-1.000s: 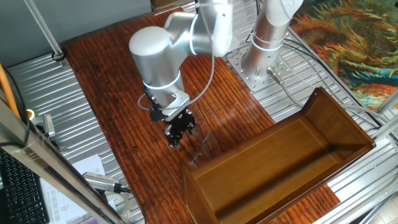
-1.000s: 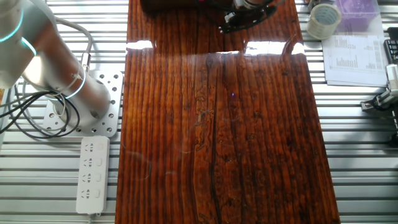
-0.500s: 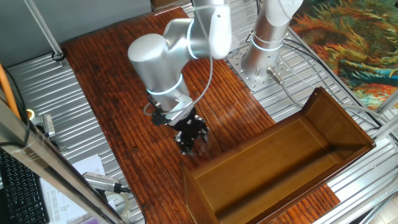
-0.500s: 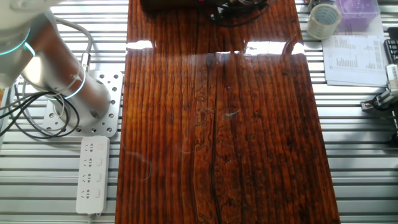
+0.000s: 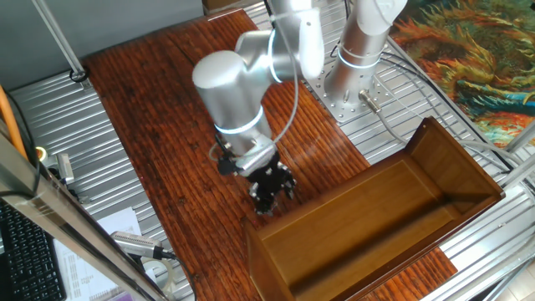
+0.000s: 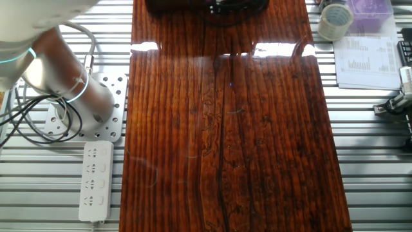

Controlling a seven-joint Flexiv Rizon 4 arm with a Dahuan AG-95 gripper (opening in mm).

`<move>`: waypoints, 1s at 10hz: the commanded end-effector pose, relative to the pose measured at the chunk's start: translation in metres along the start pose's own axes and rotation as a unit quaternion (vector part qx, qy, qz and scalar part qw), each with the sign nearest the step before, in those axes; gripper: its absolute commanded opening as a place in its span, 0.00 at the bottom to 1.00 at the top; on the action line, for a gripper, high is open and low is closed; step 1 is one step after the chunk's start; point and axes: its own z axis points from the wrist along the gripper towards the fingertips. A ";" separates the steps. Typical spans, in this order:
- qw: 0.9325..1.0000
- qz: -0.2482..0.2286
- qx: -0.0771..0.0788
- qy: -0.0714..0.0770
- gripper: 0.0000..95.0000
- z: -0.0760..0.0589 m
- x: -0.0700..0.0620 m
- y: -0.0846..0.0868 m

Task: Take the object down from the shelf

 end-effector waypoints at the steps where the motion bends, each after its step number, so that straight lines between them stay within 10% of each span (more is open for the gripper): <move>1: 0.999 0.016 0.004 -0.031 0.60 -0.003 0.001 0.003; 4: 1.000 -0.021 -0.003 -0.016 0.60 -0.003 0.001 0.003; 10: 0.999 -0.022 -0.004 -0.046 0.60 0.018 -0.018 0.025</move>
